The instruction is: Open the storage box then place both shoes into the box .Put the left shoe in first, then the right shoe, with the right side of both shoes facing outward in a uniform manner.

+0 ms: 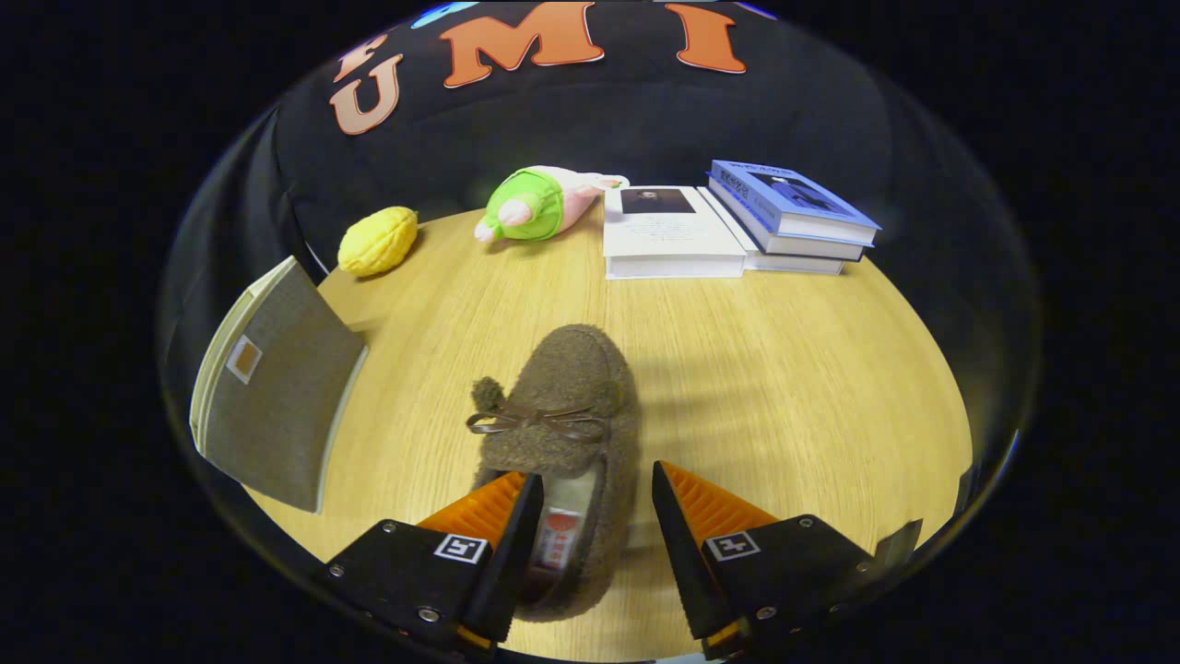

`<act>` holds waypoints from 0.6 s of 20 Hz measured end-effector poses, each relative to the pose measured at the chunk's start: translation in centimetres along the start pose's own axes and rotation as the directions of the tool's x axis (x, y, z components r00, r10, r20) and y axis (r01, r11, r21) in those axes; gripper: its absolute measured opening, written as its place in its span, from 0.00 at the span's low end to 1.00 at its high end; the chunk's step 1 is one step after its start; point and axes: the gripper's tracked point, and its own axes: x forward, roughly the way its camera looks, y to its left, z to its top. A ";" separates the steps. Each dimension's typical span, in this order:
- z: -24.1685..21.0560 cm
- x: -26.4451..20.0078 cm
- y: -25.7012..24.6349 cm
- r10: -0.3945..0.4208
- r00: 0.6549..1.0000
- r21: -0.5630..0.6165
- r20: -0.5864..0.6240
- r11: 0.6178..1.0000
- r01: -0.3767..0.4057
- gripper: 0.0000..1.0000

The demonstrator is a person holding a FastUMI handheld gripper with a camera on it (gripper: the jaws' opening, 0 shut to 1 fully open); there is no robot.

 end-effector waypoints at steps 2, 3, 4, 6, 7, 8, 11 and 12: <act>-0.1 1.0 -0.2 -0.017 1.000 0.001 0.014 1.000 0.017 0.65; -0.1 1.4 -0.1 -0.013 1.000 0.020 0.019 1.000 0.012 0.58; -0.1 1.8 0.0 -0.006 1.000 0.041 0.020 0.999 0.005 0.54; 0.2 2.2 0.8 0.029 0.999 0.073 0.032 0.997 -0.031 0.39; 0.3 2.3 0.3 0.006 0.999 0.084 0.035 0.996 -0.009 0.23; 0.4 2.4 0.0 -0.001 0.999 0.096 0.035 0.995 -0.003 0.16; 0.1 1.7 0.7 0.015 1.000 0.136 0.002 0.991 -0.015 0.04; 0.3 1.2 1.1 0.024 1.000 0.141 0.001 0.990 -0.023 0.04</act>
